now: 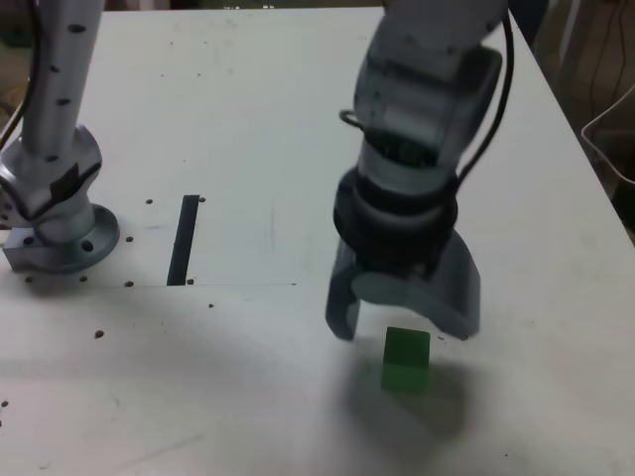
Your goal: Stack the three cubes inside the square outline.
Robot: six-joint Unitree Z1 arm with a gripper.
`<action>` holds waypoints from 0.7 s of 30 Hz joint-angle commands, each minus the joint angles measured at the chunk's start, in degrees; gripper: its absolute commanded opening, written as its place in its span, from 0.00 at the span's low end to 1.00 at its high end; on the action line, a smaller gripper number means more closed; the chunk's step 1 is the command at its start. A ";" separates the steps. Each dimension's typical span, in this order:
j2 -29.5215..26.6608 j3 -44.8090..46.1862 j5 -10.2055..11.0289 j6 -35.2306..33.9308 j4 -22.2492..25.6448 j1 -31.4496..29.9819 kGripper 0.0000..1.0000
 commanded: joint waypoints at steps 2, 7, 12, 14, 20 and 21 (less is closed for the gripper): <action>1.15 0.94 -0.36 -0.14 -2.46 -0.73 1.00; 1.93 1.14 -0.85 -0.19 -3.34 -0.95 0.96; 2.54 1.05 -0.51 -0.19 -3.22 -0.96 0.89; 2.66 0.86 -0.15 -0.19 -2.99 -0.95 0.86; 3.02 0.02 0.62 -0.19 -1.50 -0.91 0.70; 3.12 -0.17 0.70 -0.19 -1.32 -0.91 0.66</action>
